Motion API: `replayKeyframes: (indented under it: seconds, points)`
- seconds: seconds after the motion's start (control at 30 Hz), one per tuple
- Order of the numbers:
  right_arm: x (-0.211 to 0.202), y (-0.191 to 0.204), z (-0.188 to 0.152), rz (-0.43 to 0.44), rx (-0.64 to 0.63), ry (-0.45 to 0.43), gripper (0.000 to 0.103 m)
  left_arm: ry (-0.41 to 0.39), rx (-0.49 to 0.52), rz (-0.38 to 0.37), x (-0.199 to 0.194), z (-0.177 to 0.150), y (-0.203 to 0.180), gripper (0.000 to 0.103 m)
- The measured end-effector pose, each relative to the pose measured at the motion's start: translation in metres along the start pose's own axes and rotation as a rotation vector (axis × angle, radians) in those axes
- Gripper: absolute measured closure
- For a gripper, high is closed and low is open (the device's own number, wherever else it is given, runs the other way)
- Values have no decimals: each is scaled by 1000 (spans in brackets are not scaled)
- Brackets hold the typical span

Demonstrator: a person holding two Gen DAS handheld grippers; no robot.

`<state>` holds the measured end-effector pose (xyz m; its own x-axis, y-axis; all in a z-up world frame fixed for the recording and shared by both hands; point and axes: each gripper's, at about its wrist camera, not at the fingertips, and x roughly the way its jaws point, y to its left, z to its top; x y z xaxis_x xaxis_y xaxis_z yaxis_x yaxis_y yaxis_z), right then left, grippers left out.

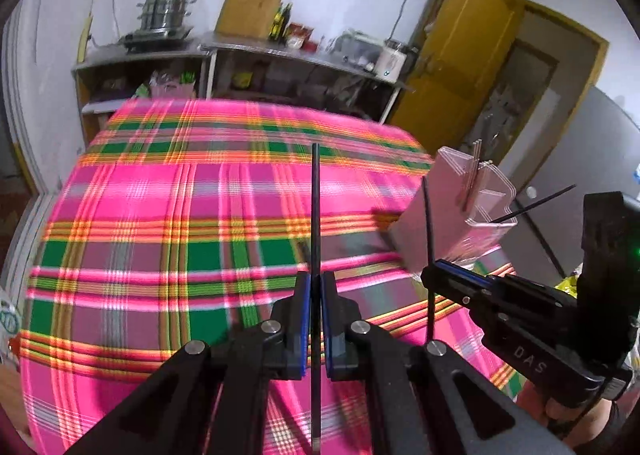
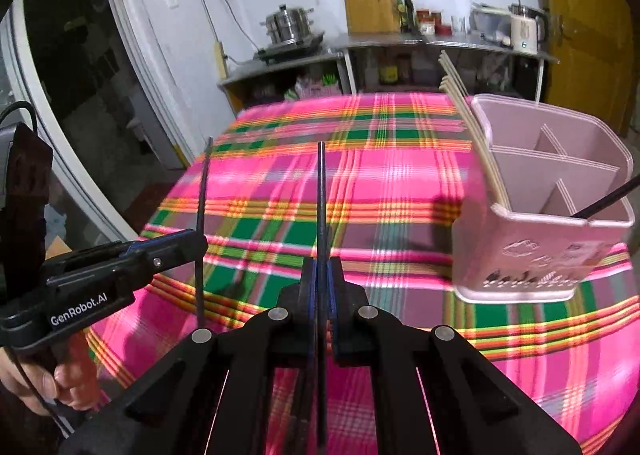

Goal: Organize utensils
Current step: 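Lift a black chopstick with each tool and raise them toward the pink holder, then lower both black chopsticks into the pink holder and open both tools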

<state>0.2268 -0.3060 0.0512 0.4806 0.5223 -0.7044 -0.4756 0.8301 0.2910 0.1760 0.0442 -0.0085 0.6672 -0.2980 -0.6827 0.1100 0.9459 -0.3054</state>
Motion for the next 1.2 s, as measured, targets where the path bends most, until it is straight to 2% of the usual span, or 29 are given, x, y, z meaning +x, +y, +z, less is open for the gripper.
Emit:
replayKeyframes:
  seconds: [0.2, 0.43, 0.93, 1.2]
  points:
    - [-42, 4, 7, -2, 0, -80, 98, -62, 41, -43, -36, 11, -22, 98]
    - [-73, 4, 7, -7, 6, -126, 98, -82, 72, -81, -52, 17, -39, 98]
    - [-111, -22, -8, -66, 59, -166, 98, -30, 114, -157, -44, 13, -73, 98]
    - [-126, -45, -2, -114, 97, -202, 98, -9, 140, -208, -24, 30, -102, 98]
